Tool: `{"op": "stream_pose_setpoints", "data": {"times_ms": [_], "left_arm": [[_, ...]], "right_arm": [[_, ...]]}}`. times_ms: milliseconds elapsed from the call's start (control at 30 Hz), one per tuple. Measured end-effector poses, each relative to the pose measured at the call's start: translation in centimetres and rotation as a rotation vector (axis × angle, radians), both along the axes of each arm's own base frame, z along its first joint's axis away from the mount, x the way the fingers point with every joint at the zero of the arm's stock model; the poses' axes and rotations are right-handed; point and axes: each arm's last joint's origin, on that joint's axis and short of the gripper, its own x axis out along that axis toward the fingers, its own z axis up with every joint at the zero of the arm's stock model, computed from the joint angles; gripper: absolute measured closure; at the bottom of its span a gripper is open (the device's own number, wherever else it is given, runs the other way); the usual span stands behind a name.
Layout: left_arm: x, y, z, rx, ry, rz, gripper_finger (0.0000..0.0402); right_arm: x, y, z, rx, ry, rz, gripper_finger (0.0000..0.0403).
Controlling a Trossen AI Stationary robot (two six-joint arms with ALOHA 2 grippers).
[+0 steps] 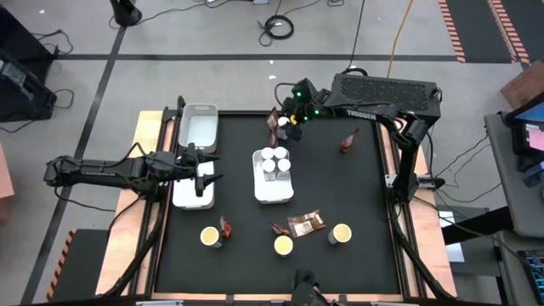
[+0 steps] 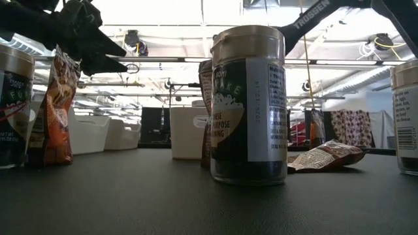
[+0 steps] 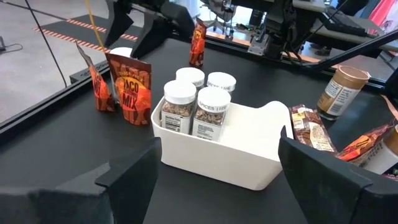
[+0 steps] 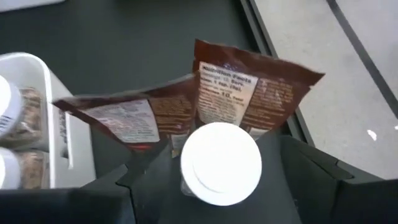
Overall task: Sort spices by type
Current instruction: Put the white seasoning bottle into the right white bin
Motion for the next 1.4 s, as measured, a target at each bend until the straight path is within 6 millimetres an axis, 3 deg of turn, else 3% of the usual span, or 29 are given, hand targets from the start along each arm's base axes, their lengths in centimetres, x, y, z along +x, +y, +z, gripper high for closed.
{"op": "stream_pose_setpoints", "data": {"times_ms": [767, 1000, 1400], "left_arm": [[0.0, 0.0, 0.0, 0.017, 0.000, -0.005, 0.0075], [0.0, 0.0, 0.0, 0.017, 0.000, -0.005, 0.0075], [0.0, 0.0, 0.0, 0.015, 0.000, -0.004, 0.0075]], "right_arm": [[0.0, -0.1, -0.3, 0.013, -0.014, -0.053, 0.0147], [-0.3, 0.6, -1.9, 0.026, -0.005, -0.048, 0.0147], [0.0, 0.6, -2.0, 0.000, -0.050, -0.047, 0.0147]]}}
